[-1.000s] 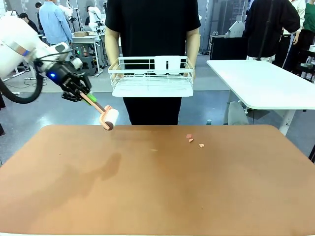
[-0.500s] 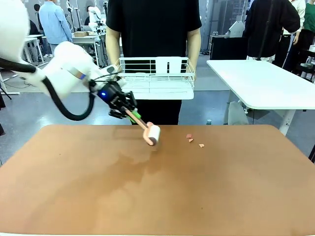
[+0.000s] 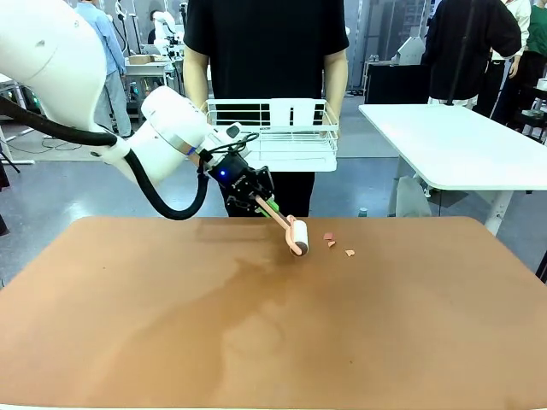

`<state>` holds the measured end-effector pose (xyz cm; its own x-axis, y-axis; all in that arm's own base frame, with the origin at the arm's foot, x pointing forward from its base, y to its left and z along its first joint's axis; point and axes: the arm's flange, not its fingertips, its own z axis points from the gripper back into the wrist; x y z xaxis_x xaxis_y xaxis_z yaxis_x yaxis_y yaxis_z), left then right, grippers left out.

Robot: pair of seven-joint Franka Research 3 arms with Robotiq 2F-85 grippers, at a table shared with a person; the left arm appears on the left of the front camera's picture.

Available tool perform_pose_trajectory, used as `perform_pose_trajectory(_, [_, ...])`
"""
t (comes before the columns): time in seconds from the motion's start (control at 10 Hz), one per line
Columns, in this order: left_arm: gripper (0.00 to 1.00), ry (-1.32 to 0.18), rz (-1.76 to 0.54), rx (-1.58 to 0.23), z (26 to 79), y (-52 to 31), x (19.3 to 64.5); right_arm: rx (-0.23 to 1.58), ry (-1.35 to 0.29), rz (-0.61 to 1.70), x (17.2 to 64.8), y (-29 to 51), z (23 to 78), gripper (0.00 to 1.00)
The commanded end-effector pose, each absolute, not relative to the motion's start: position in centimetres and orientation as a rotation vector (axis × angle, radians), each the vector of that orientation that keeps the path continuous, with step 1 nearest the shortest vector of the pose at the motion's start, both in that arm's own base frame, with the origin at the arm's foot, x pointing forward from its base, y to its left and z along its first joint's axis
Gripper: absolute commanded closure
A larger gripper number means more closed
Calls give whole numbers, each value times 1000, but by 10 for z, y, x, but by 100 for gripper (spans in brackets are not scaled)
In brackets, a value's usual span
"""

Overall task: Clean the table.
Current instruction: Clean the table with the Lint Roller when the human lifts the Dish drying rack.

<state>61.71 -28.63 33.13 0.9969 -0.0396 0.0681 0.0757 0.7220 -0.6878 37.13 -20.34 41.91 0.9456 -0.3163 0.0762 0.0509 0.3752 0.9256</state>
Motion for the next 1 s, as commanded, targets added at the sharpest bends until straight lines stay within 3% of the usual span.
perform_pose_trajectory(0.0, [79,-127,-5,-760,322,-289,628,1175,-275,-225,370,-202,422,0])
perform_pose_trajectory(0.9, [79,78,-66,-704,264,-294,656,1175,-275,-225,370,-202,422,0])
